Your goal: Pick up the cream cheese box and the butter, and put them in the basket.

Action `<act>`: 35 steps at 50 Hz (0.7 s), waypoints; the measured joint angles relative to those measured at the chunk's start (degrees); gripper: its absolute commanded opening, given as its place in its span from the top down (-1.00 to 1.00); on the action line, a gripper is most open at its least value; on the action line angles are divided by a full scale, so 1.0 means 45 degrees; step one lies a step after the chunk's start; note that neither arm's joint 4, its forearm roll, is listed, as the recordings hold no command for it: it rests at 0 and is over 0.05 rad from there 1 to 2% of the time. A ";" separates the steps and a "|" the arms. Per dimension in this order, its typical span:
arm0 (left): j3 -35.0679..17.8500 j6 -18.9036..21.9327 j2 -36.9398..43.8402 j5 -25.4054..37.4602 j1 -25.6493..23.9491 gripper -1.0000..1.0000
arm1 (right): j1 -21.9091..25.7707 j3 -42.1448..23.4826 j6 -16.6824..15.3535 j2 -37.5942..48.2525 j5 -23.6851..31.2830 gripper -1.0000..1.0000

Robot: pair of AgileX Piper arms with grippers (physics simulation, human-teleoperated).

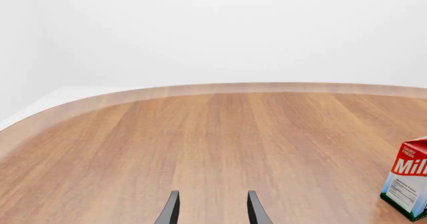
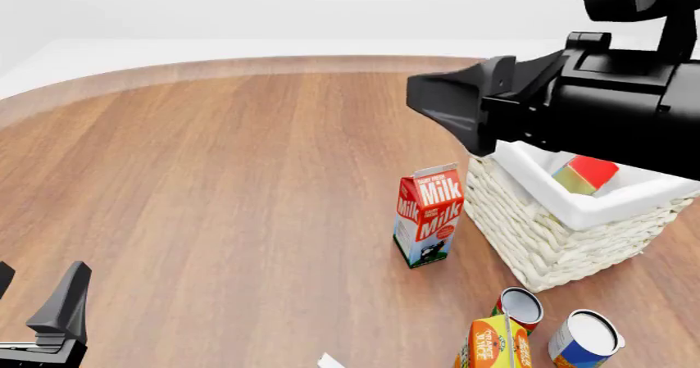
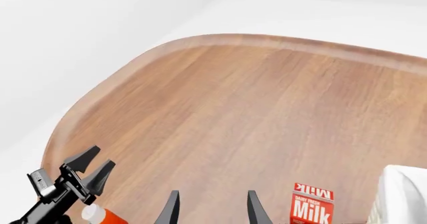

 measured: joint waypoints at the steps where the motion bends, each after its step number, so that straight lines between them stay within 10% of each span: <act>1: 0.0000 0.0000 0.0000 0.0000 0.0000 -1.00 | 0.0037 -0.0006 -0.0005 0.0032 0.0013 -1.00; 35: 0.0000 0.0000 0.0000 0.0000 0.0000 -1.00 | 0.2479 -0.0481 0.0009 0.1899 0.0281 -1.00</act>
